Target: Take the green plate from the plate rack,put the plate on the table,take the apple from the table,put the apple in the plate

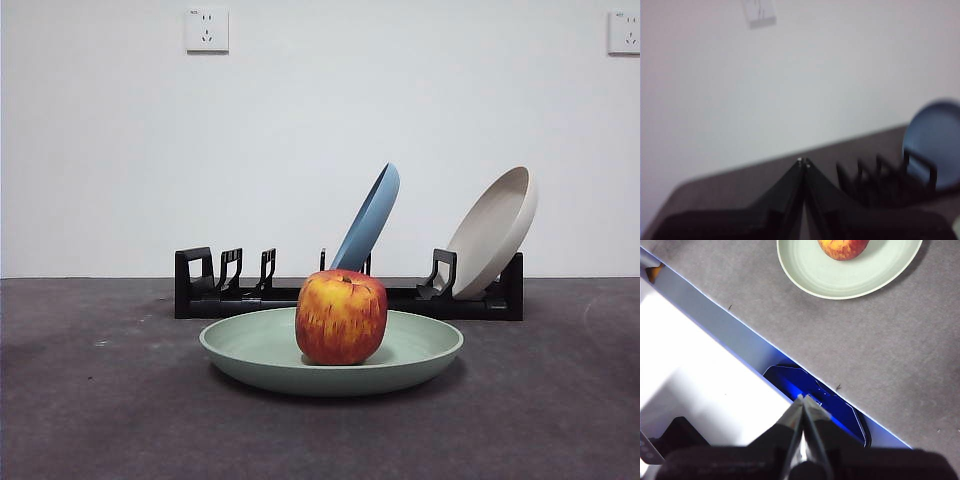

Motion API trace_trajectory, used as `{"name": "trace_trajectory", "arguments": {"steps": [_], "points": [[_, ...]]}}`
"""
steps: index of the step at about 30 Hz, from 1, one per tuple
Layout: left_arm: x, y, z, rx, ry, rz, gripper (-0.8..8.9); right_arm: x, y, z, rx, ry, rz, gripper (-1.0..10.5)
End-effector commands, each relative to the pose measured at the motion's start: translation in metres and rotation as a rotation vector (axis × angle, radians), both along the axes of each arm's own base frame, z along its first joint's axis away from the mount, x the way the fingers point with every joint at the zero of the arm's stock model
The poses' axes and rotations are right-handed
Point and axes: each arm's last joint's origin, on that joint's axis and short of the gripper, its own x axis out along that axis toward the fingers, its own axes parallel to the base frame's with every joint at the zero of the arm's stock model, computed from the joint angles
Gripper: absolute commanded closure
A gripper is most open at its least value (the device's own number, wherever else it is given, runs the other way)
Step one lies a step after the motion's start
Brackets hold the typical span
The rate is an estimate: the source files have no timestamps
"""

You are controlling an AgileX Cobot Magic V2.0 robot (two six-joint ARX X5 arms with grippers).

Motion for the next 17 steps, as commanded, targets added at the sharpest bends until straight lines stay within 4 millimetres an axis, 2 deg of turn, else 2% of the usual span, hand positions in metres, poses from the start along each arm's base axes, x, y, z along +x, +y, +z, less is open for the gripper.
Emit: {"name": "trace_trajectory", "arguments": {"steps": [1, 4, 9, 17], "points": [[-0.001, 0.002, -0.024, -0.035, 0.023, 0.012, 8.17, 0.0, 0.0, -0.001, 0.001, 0.003, -0.008, 9.5], [-0.001, 0.002, -0.046, -0.043, 0.055, 0.019, 8.17, 0.0, 0.0, -0.001, 0.001, 0.003, -0.008, 9.5], [-0.001, 0.003, -0.072, -0.066, 0.088, 0.02, 8.17, 0.0, 0.0, -0.001, 0.001, 0.004, -0.008, 9.5], [-0.002, 0.003, -0.094, -0.074, 0.16, 0.023, 8.17, 0.0, 0.0, -0.001, 0.001, 0.003, -0.008, 9.5]]}}
